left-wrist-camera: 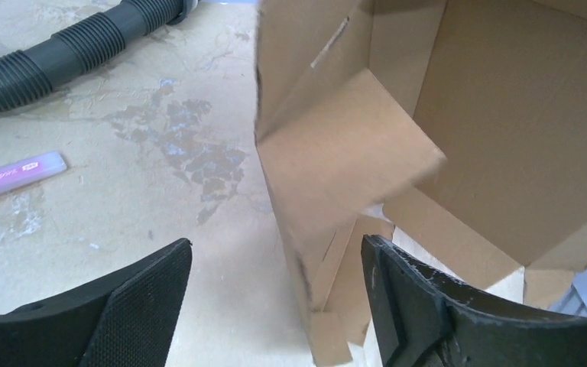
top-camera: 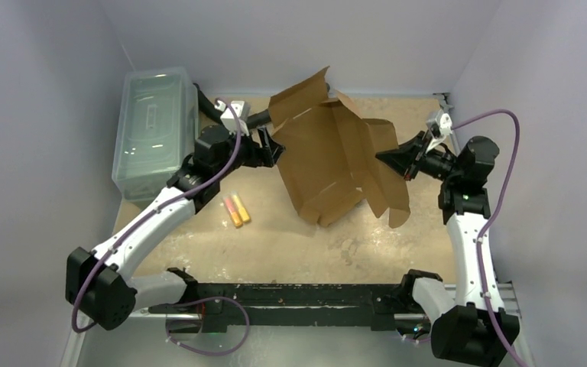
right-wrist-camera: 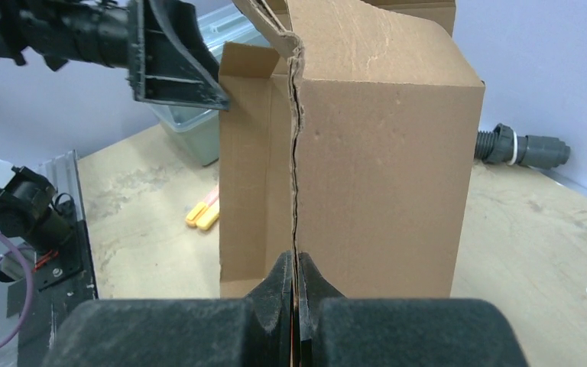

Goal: Fold the paper box

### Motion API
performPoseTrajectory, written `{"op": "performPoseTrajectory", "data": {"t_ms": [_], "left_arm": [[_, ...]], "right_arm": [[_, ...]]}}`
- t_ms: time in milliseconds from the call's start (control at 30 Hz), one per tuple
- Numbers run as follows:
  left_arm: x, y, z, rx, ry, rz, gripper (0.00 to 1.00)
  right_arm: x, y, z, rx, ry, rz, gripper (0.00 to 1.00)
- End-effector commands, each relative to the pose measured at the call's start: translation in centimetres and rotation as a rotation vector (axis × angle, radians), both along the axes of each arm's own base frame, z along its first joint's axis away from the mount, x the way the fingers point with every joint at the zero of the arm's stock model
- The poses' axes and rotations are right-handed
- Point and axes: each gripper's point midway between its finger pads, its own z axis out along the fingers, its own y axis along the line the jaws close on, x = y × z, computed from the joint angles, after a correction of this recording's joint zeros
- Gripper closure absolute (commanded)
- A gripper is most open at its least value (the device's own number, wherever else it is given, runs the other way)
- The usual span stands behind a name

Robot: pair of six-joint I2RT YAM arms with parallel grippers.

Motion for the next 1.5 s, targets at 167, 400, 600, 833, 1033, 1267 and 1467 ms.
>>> {"op": "performPoseTrajectory", "data": {"t_ms": [167, 400, 600, 833, 1033, 1267, 1467], "left_arm": [[-2.5, 3.0, 10.1, -0.023, -0.195, -0.033, 0.08], [0.7, 4.4, 16.0, -0.199, -0.244, -0.12, 0.09], [4.3, 5.7, 16.8, -0.335, -0.21, -0.14, 0.09], [8.7, 3.7, 10.6, -0.438, -0.028, -0.217, 0.14], [8.7, 0.7, 9.2, -0.375, -0.012, -0.319, 0.14], [8.0, -1.2, 8.8, -0.341, -0.015, -0.417, 0.14], [7.1, -2.5, 8.9, -0.313, -0.016, -0.481, 0.13]], "right_arm": [[-0.7, -0.2, 1.8, -0.051, -0.084, 0.021, 1.0], [-0.8, -0.2, 1.9, -0.06, -0.097, 0.027, 1.0], [-0.9, -0.1, 1.8, -0.06, -0.098, 0.035, 1.0], [-0.9, -0.1, 1.7, -0.059, -0.095, 0.04, 1.0], [-0.8, 0.0, 1.7, -0.051, -0.083, 0.055, 1.0], [-0.6, -0.1, 2.4, -0.055, -0.095, 0.053, 1.0], [-0.3, -0.2, 2.9, -0.054, -0.073, 0.042, 1.0]]}}
